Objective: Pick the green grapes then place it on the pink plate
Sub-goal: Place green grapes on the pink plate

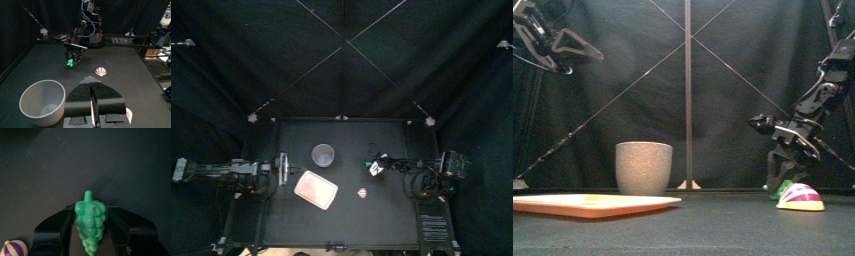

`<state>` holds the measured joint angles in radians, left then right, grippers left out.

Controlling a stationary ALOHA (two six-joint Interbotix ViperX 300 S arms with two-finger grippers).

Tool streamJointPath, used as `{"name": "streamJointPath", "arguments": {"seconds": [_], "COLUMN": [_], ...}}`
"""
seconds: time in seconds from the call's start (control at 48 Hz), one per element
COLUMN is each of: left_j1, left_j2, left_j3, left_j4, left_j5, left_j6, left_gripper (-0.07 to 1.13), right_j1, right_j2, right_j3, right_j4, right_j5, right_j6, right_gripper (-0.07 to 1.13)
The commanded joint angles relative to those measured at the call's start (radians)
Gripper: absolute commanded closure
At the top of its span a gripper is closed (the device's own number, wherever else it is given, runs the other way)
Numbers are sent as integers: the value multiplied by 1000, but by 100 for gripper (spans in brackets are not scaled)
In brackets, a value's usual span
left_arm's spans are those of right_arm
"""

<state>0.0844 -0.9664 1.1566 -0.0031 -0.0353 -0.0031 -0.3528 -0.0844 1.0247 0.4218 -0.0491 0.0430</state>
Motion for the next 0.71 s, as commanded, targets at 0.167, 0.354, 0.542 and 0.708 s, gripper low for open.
{"name": "streamJointPath", "arguments": {"seconds": [0.167,0.354,0.542,0.708], "left_j1": [2,12,20,21], "left_j2": [2,3,3,2], "left_j3": [-12,-8,-5,-5], "left_j4": [-2,-3,-2,0], "left_j5": [-11,-12,-15,-31], "left_j6": [3,3,5,6], "left_gripper": [85,85,85,85], "right_j1": [75,212,334,377], "right_j2": [-23,-21,64,212], "right_j3": [-72,-219,-413,-557], "right_j4": [2,2,-25,-46], "right_j5": [29,37,37,38], "right_j6": [0,-2,-5,-3], "right_gripper": [52,52,52,52]}}
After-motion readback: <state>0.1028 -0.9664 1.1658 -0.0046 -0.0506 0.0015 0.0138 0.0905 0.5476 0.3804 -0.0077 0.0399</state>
